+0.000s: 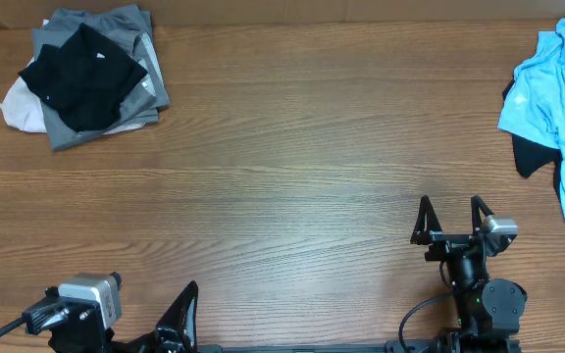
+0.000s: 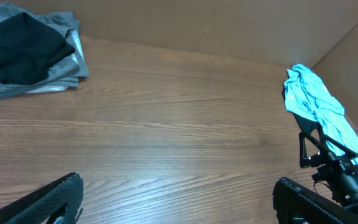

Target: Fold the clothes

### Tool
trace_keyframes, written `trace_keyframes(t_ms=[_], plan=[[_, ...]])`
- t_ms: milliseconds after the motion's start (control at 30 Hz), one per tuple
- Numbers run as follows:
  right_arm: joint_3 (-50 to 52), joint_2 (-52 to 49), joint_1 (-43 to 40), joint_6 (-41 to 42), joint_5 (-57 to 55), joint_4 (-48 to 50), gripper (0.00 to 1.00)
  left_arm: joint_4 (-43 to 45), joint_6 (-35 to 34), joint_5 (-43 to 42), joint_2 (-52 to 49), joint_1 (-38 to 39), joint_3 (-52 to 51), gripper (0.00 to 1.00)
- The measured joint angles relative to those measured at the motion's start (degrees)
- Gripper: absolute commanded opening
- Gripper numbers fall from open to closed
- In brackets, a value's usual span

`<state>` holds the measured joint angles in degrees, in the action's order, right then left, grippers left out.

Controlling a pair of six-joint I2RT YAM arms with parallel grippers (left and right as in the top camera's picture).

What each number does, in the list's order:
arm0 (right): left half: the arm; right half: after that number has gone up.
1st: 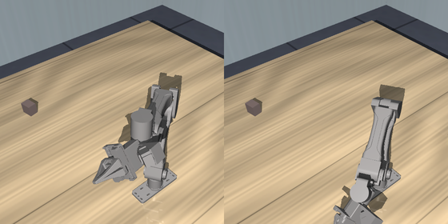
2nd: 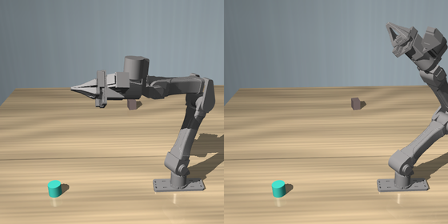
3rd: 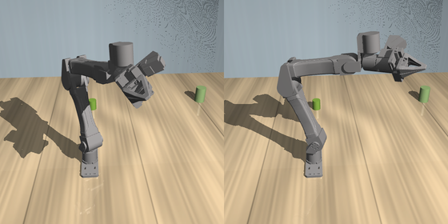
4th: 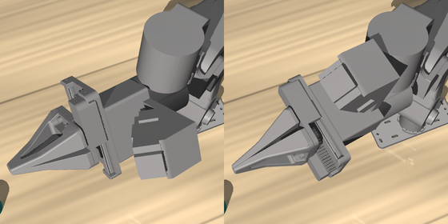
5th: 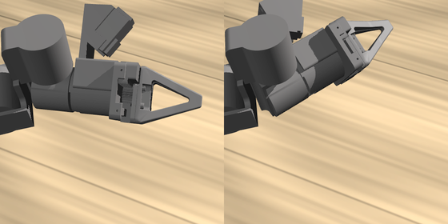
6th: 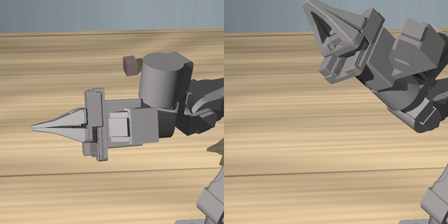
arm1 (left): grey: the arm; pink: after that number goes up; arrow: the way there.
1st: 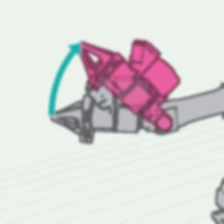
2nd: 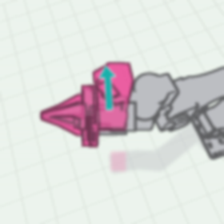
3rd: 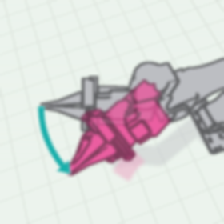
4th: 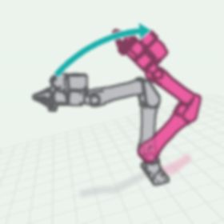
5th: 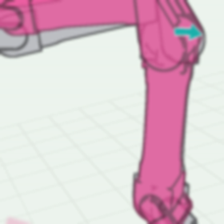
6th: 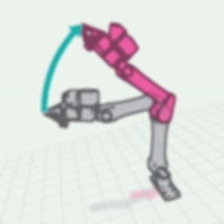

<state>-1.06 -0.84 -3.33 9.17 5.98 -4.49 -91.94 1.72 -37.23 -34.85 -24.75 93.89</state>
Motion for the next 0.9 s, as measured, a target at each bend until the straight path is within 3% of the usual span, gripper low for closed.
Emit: trace_keyframes(t_ms=[367, 567, 700, 900], plan=[[0.0, 0.0, 0.0, 0.0, 0.0, 0.0, 1.00, -1.1, -0.1, 0.5, 0.0, 1.3, 0.0, 1.00], [0.0, 0.0, 0.0, 0.0, 0.0, 0.0, 1.00, 0.4, -5.5, 4.9, 0.2, 6.4, -1.9, 1.00], [0.0, 0.0, 0.0, 0.0, 0.0, 0.0, 1.00, 8.8, -10.3, 9.7, 3.0, 11.3, -8.9, 1.00], [0.0, 0.0, 0.0, 0.0, 0.0, 0.0, 1.00, 28.6, -15.4, 13.6, 15.7, 17.9, -26.9, 1.00]])
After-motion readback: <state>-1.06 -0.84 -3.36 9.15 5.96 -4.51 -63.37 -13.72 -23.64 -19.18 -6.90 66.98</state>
